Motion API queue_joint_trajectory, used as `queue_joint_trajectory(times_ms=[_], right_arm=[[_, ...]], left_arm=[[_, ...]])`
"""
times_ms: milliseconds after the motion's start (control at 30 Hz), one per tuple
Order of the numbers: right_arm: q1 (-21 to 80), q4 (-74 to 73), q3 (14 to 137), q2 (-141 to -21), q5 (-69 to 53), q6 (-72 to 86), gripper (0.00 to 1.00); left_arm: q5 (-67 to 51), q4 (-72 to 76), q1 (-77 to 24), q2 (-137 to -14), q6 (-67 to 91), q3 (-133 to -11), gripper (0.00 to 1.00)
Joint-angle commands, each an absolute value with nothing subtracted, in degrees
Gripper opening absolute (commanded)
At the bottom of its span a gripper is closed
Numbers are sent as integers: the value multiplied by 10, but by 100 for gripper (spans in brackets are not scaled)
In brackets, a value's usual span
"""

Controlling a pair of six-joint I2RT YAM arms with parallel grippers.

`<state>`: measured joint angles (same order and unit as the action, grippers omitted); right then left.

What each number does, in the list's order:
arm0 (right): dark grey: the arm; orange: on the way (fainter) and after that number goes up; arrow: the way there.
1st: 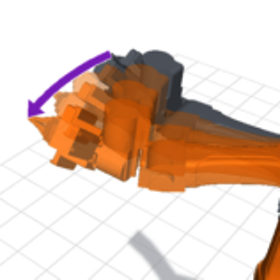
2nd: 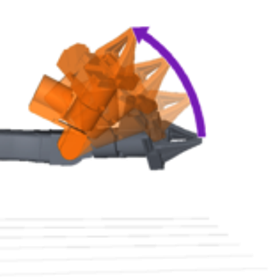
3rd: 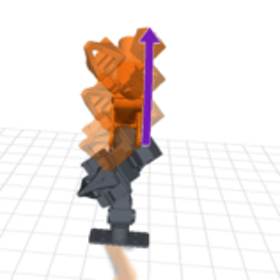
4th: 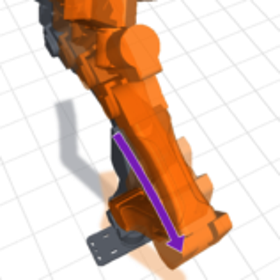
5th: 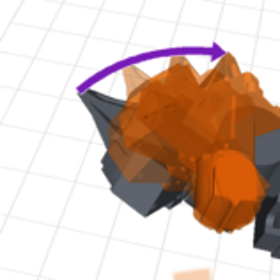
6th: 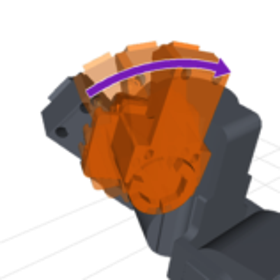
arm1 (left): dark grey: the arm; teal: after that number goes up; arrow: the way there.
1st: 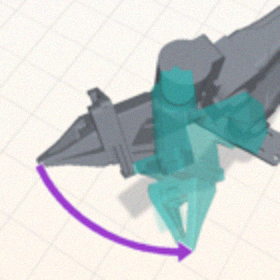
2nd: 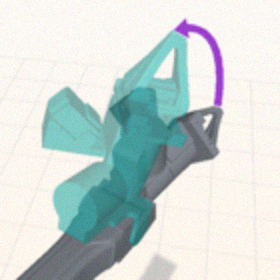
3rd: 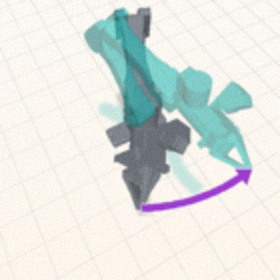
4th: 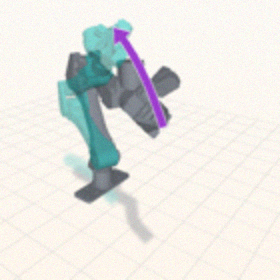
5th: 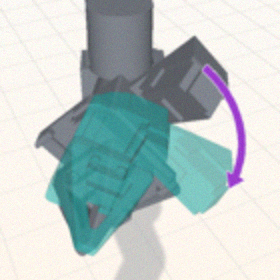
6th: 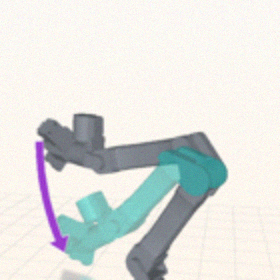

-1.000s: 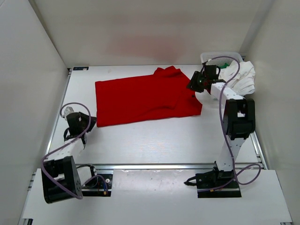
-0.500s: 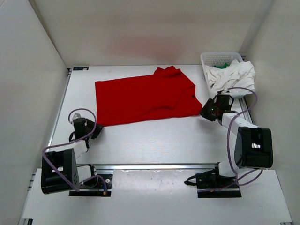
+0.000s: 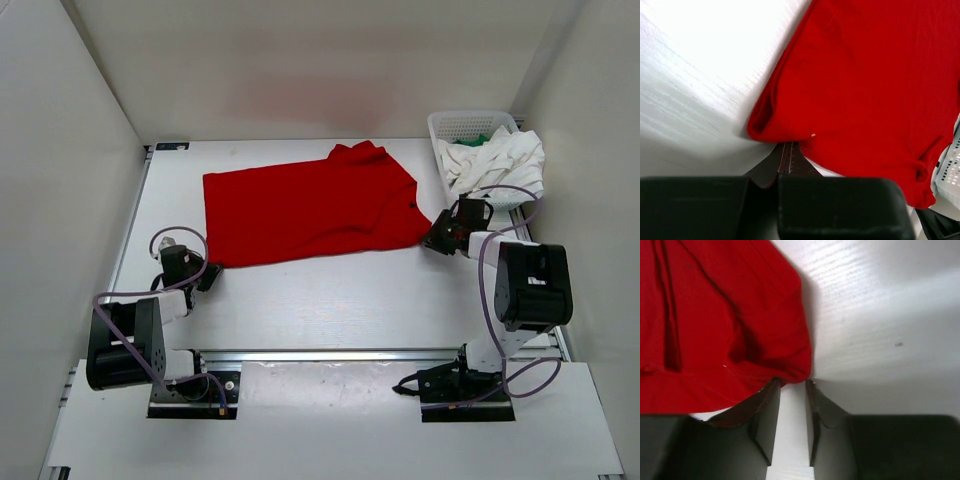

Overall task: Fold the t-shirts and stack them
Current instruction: Fold the flattened tshirt in 1/3 of the way

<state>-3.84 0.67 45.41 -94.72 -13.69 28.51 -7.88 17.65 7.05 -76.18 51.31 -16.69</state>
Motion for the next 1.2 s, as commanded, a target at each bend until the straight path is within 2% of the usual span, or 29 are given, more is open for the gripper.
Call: queue_joint_trajectory(times_ms=[0,33,100,133,433,700,933,1033,1067,1100,1167], right_arm=[[-45,60,473,-964,-147,287,21],[-46,69,469,-966,-149,287,18],[-46,69,471,-974,-144,294,3],[-47,71,471,-976,-144,294,1],[-26,62,361,-893,-122,331,0],[-39,-27,218,-689,-130,334,0],[-53,-136,151,-526,-161,333,0],[-20,-157,154,-487,-144,350,0],[-23,-164,158,-481,-149,347,0],[-38,-166,163,-479,-156,343,1],[-62,-162,163,-470,-182,334,12]], left_arm=[[-66,190,69,-765,505,-190,0],[-62,188,67,-765,503,-190,0],[-57,182,68,-764,500,-192,0],[-58,185,68,-763,500,-192,0],[-66,149,108,-734,486,-171,0],[-56,40,143,-637,426,-154,0],[-65,-62,177,-513,381,-131,0],[-60,-65,141,-504,370,-133,0],[-55,-58,128,-511,377,-129,4],[-52,-41,114,-518,386,-131,12],[-69,-7,107,-536,416,-121,26]])
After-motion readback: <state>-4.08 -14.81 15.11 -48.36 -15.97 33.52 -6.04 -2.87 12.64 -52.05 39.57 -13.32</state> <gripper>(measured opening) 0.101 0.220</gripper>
